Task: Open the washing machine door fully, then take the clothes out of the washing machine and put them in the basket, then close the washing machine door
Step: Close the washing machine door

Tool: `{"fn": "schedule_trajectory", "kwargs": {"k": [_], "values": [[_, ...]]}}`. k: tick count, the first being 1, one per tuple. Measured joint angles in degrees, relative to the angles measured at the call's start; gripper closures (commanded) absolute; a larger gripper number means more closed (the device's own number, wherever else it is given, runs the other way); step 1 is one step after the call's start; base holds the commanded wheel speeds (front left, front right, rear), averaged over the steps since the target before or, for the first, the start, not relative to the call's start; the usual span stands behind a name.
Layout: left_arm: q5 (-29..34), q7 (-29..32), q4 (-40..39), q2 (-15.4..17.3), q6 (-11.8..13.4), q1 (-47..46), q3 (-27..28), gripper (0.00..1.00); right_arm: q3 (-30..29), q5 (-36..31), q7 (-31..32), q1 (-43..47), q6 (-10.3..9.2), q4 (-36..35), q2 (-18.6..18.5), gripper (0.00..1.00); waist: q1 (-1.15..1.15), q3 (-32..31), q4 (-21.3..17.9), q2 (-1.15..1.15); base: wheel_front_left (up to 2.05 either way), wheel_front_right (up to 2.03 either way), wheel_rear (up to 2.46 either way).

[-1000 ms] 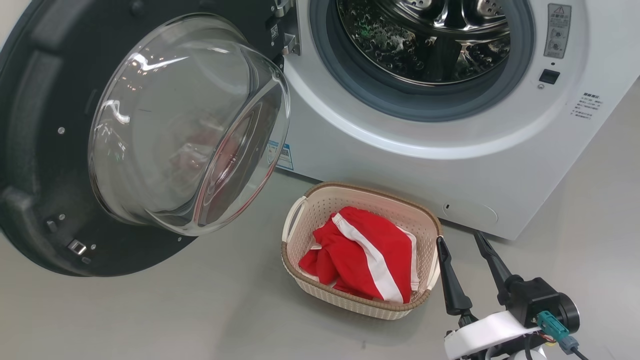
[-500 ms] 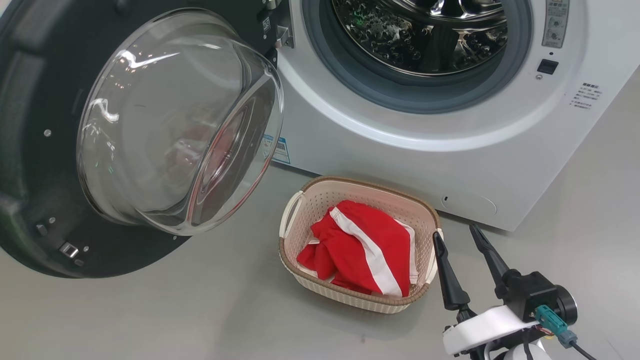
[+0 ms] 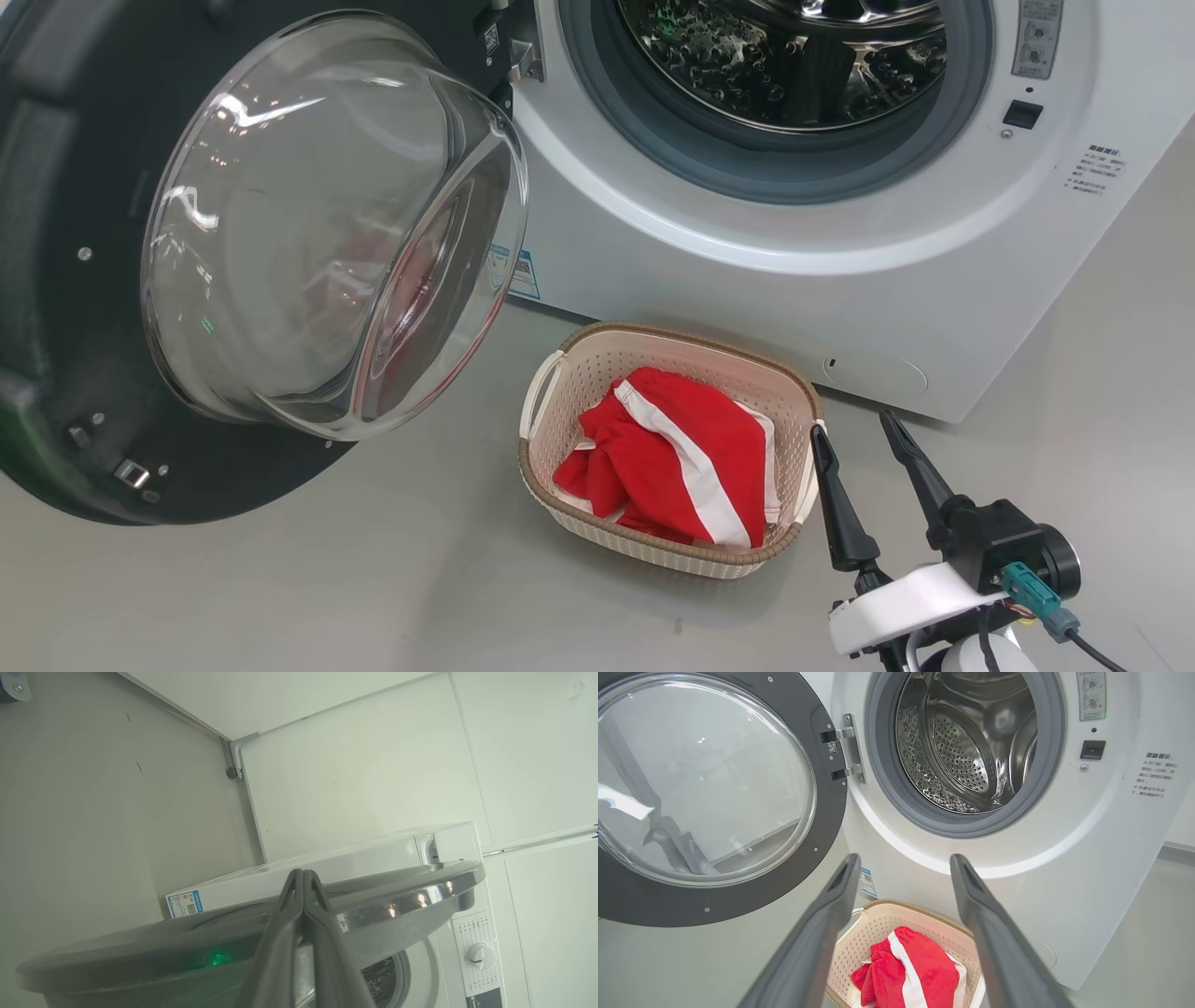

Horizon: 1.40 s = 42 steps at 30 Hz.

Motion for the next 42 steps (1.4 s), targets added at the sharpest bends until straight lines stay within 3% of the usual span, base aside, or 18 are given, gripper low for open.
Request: {"fn": "schedule_trajectory", "kwargs": {"k": [6,15,27,42], "values": [[-1.29,4.22,0.02,0.41,-2.78,0.0,-1.01,1.0,-0.2,-0.09,0.0,-0.16,0.01,0.02,0.0,0.0,0.0,0.07,0.02,0.0,0.0,0.0,0.0],[-4.94,10.55,-1.23,-0.87,-4.68,0.46,-2.91,1.0,-0.52,-0.43,0.0,-0.24,0.01,-0.11,0.0,0.0,0.0,-0.04,0.1,0.0,0.0,0.0,0.0],[-8.37,18.05,-5.19,-3.13,-5.31,5.37,-5.02,1.0,-0.57,-0.51,0.0,-0.33,0.0,-0.92,0.02,0.0,0.0,0.04,-1.19,0.0,0.0,0.0,0.0],[-9.88,25.16,-11.51,-6.05,-5.76,8.1,-9.29,1.0,-0.02,-0.92,0.0,-1.87,0.04,-1.58,0.0,0.0,0.0,2.06,-5.85,0.0,0.0,0.0,0.0]]}}
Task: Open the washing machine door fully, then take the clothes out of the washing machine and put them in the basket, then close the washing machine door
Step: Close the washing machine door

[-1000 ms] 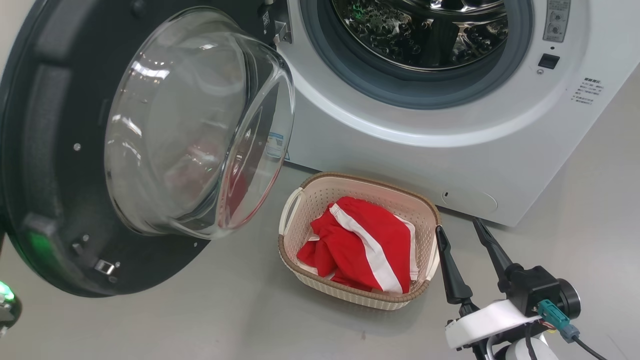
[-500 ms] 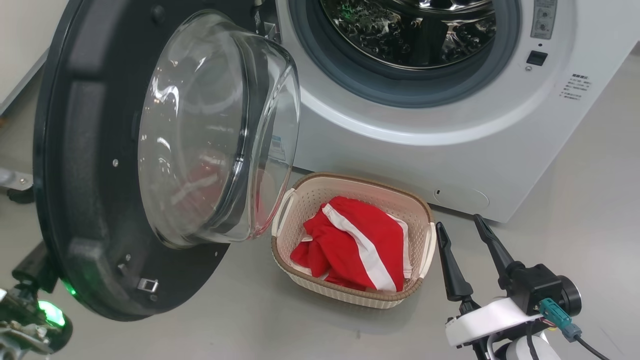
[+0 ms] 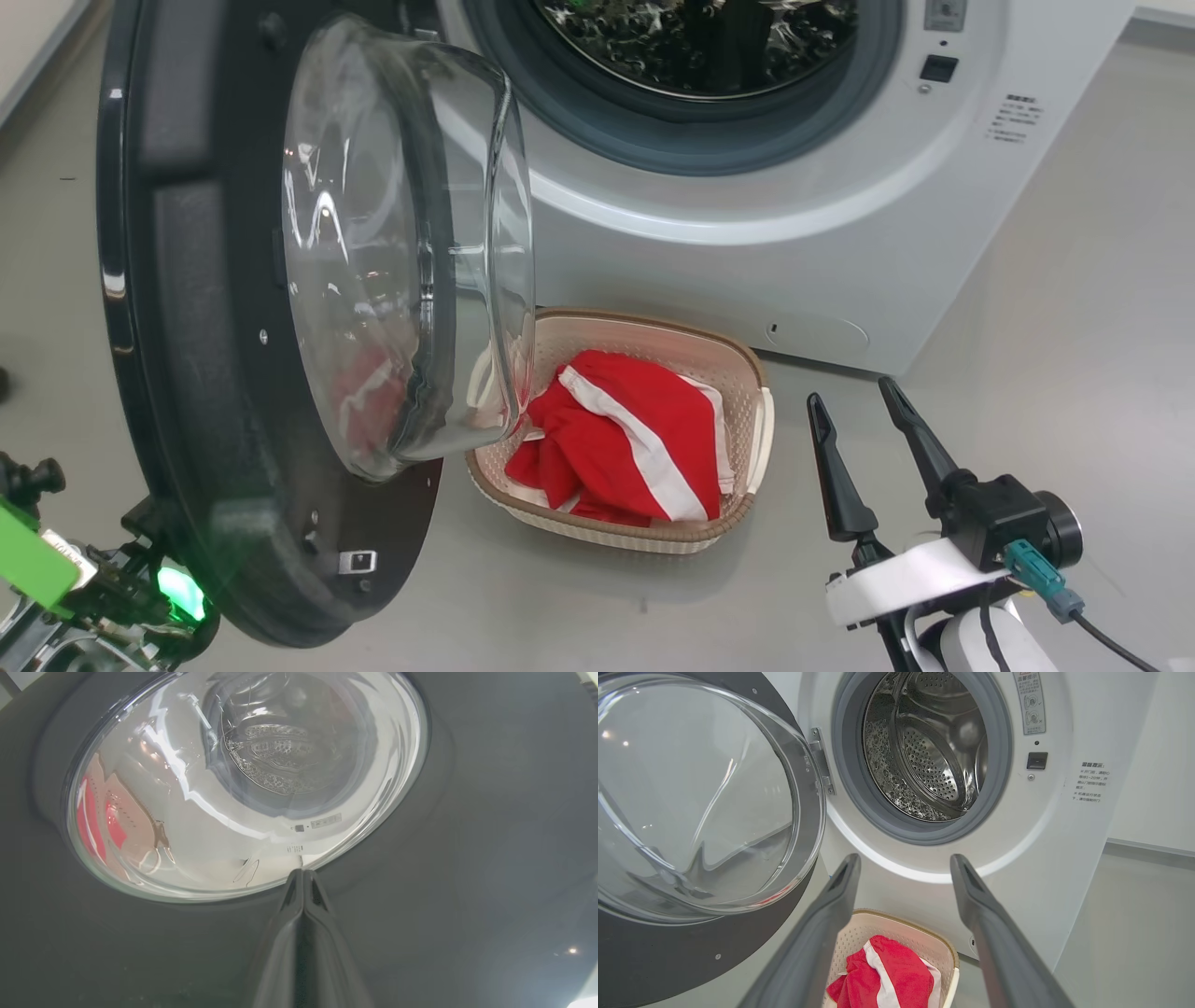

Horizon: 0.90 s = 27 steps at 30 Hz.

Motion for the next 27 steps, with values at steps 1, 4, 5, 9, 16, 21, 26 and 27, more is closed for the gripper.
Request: {"fn": "schedule_trajectory", "kwargs": {"k": [1,4,5,9,16,21,26,27], "values": [[0.0,0.37,-0.47,-0.05,0.0,0.04,-0.13,1.0,0.03,0.0,0.0,-0.31,0.0,-0.07,0.0,0.0,0.0,0.2,-0.45,0.0,0.0,0.0,0.0],[0.01,1.14,-2.09,-0.34,0.0,0.05,-0.14,1.0,0.15,0.0,0.0,-1.05,0.0,-0.44,0.0,0.0,0.0,0.85,-1.96,0.0,0.0,0.0,0.0],[0.01,1.36,-2.64,-0.36,0.0,0.05,-0.09,1.0,0.23,0.0,0.0,-1.26,0.0,-0.45,-0.01,0.0,0.0,1.06,-2.52,0.0,0.0,0.0,0.0],[0.02,2.13,-4.35,-0.81,0.0,0.03,-0.03,1.0,0.24,0.01,0.0,-1.85,-0.01,-0.64,-0.01,0.0,0.0,1.91,-4.97,0.0,0.0,0.0,0.0],[0.18,2.64,-5.66,-2.36,0.0,-0.21,0.51,1.0,0.77,1.03,0.0,-3.06,-0.09,-1.2,-0.07,0.0,0.0,3.36,-9.85,0.0,0.0,0.0,0.0],[0.2,2.68,-5.93,-3.48,-0.02,-0.76,0.75,1.0,1.31,1.77,0.0,-3.38,-0.15,-1.35,-0.08,0.0,0.0,4.18,-13.62,0.0,0.0,0.0,0.0],[0.65,2.63,-6.04,-4.16,-0.03,-1.57,1.09,1.0,1.91,2.69,0.0,-4.14,-0.81,-1.96,-0.09,0.0,0.0,4.99,-17.43,0.0,0.0,0.0,0.0],[0.68,2.61,-6.03,-4.35,-0.03,-1.9,1.19,1.0,2.0,2.79,0.0,-4.18,-1.09,-2.08,-0.1,0.0,0.0,5.17,-18.17,0.0,0.0,0.0,0.0]]}}
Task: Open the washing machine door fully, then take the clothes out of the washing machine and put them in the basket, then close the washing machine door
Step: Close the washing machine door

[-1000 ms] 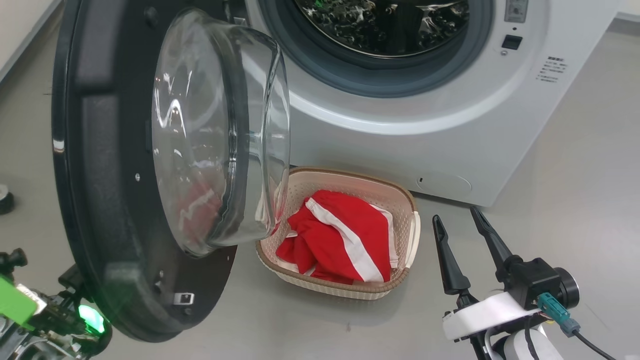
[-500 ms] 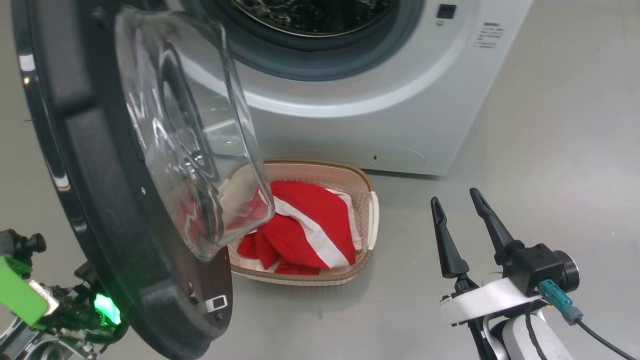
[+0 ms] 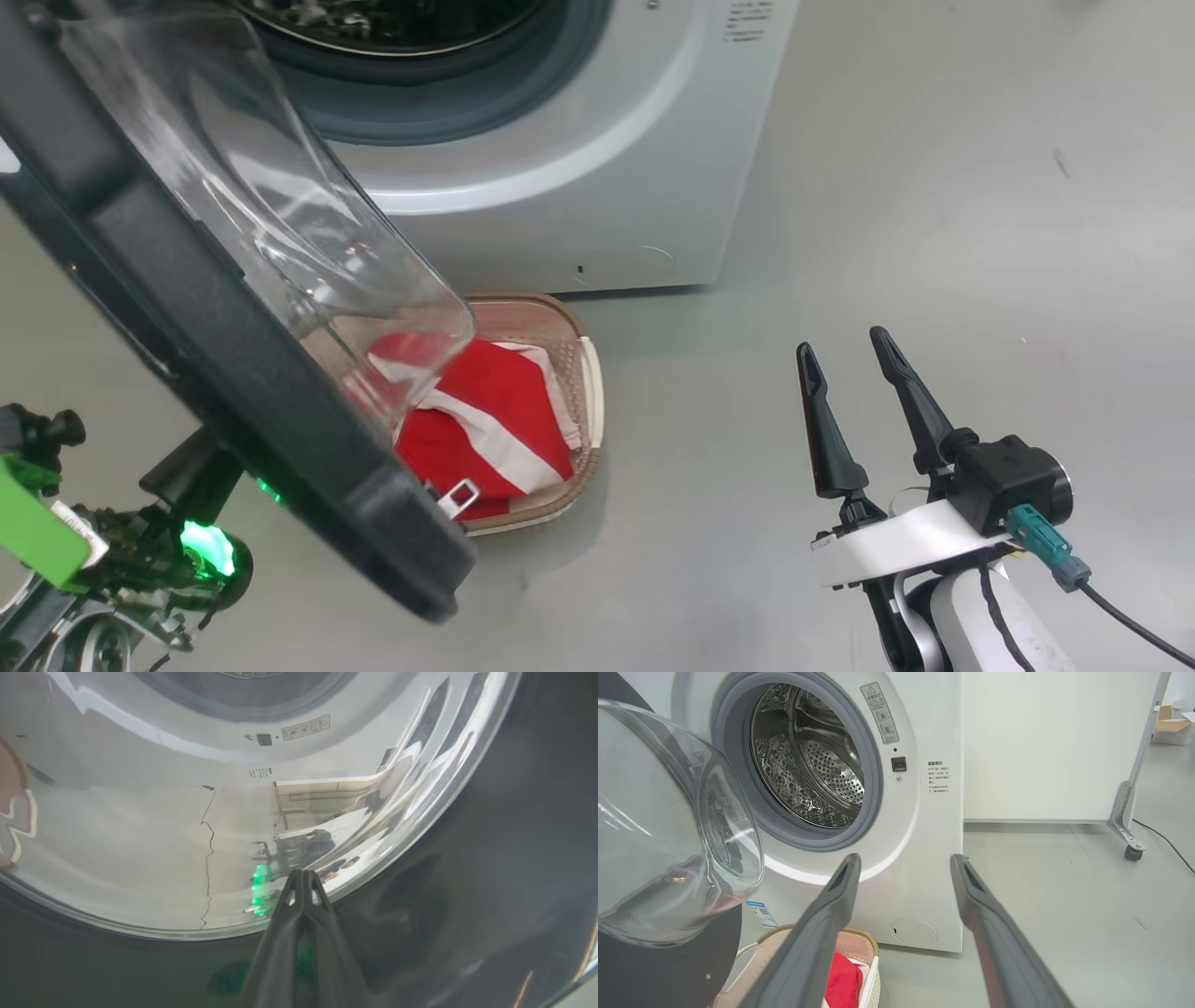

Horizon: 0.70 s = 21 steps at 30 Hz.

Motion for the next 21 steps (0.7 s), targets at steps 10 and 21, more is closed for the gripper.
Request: {"fn": "schedule_trajectory", "kwargs": {"k": [10,21], "values": [[3.1,-0.81,-0.21,-1.01,0.0,-5.04,0.1,1.0,0.93,1.54,0.0,-1.2,-0.57,-1.19,0.0,0.0,0.0,2.74,-6.55,0.0,0.0,0.0,0.0],[6.25,-3.23,3.09,-1.37,0.0,-12.01,0.14,1.0,2.23,3.76,0.0,-3.42,-1.02,-2.05,0.01,0.0,0.0,6.35,-12.5,0.0,0.0,0.0,0.0]]}}
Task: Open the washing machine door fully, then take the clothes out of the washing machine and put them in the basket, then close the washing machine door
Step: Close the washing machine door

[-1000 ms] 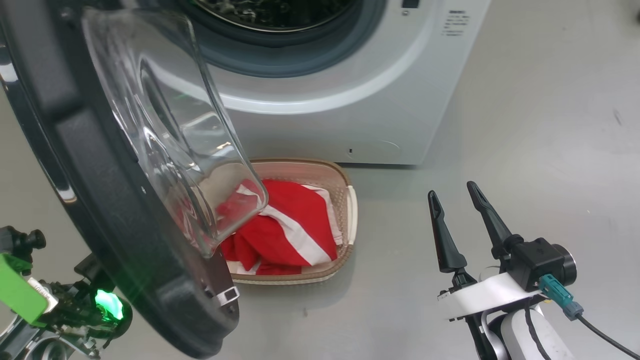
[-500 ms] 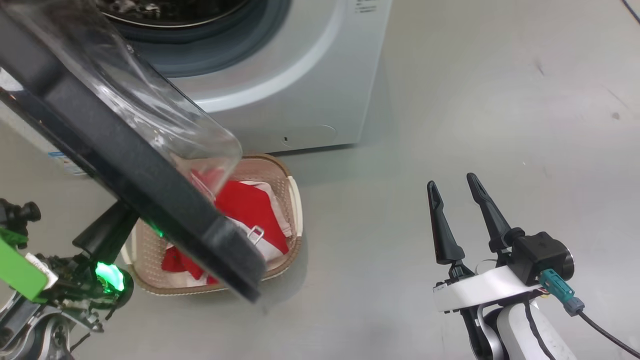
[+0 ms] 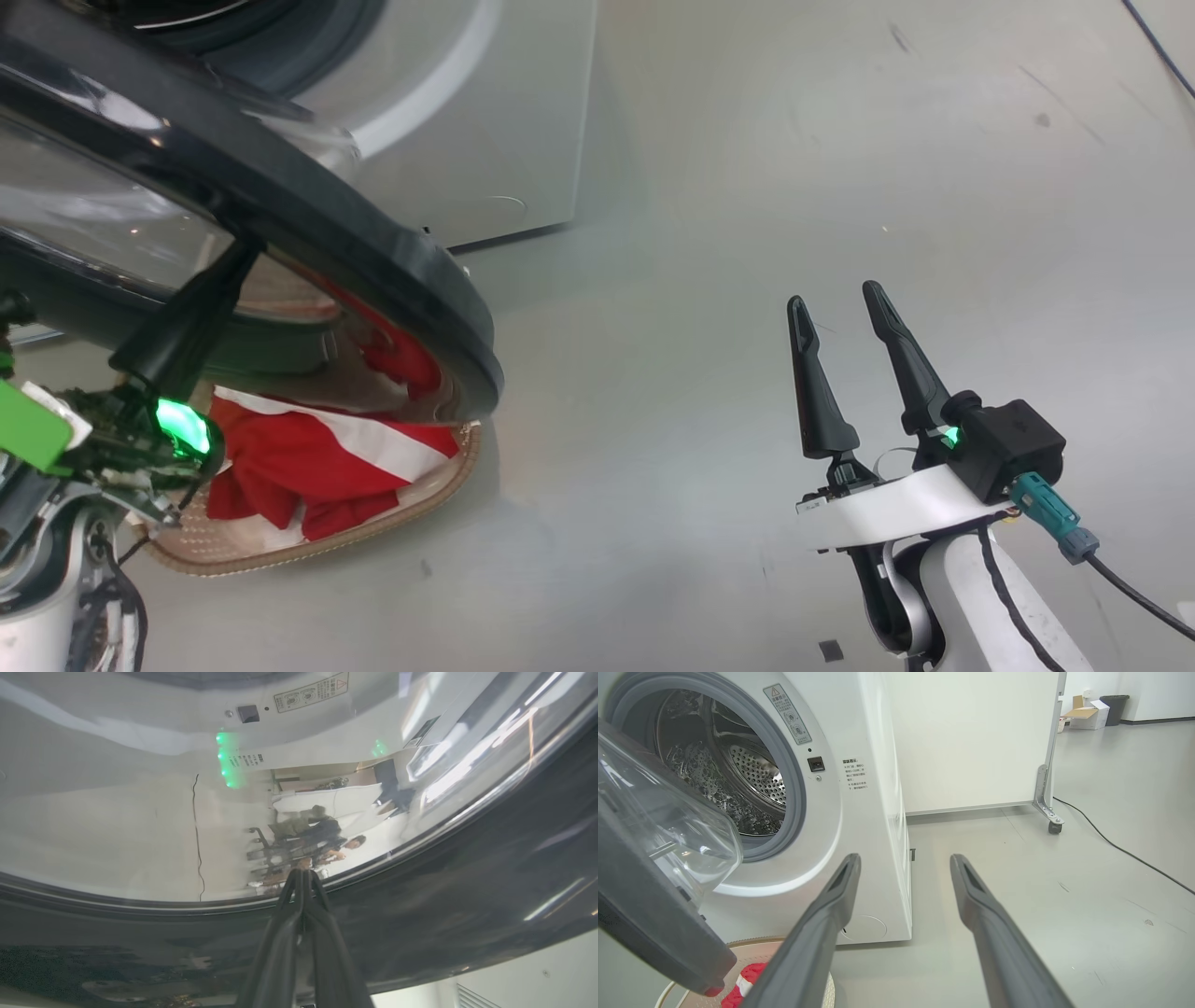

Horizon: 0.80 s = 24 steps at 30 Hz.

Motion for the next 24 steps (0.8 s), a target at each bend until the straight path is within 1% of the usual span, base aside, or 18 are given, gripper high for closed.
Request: {"fn": "schedule_trajectory", "kwargs": {"k": [3,9,12,13,18,21,24], "values": [[0.31,-0.94,1.4,0.02,0.0,-1.93,0.4,1.0,0.26,0.71,0.0,-0.35,-0.46,-0.11,0.01,0.0,0.0,0.78,-1.56,0.0,0.0,0.0,0.0],[0.86,-2.34,4.37,0.4,0.01,-5.68,0.98,1.0,1.14,2.03,0.0,-0.93,-0.56,-0.18,0.02,0.0,0.0,2.0,-4.63,0.0,0.0,0.0,0.0],[2.36,-2.83,5.77,0.65,0.09,-7.46,0.96,1.0,1.6,2.52,0.0,-1.08,-0.62,-0.27,0.02,0.0,0.0,2.51,-6.06,0.0,0.0,0.0,0.0],[2.83,-2.85,6.19,0.76,0.18,-8.08,0.96,1.0,1.71,2.63,0.0,-1.08,-0.98,-0.29,0.02,0.0,0.0,2.67,-6.53,0.0,0.0,0.0,0.0],[3.59,-3.87,8.29,1.4,1.15,-11.32,1.14,1.0,2.03,3.19,0.0,-1.25,-1.02,-0.45,0.05,0.0,0.0,3.42,-8.61,0.0,0.0,0.0,0.0],[3.88,-4.67,9.76,1.65,1.42,-13.33,1.34,1.0,2.09,3.68,0.0,-1.3,-1.51,-0.46,0.05,0.0,0.0,3.76,-9.71,0.0,0.0,0.0,0.0],[4.27,-5.59,11.02,2.16,1.99,-15.21,1.62,1.0,2.56,4.31,0.0,-1.37,-1.53,-0.55,0.05,0.0,0.0,4.05,-10.61,0.0,0.0,0.0,0.0]]}}
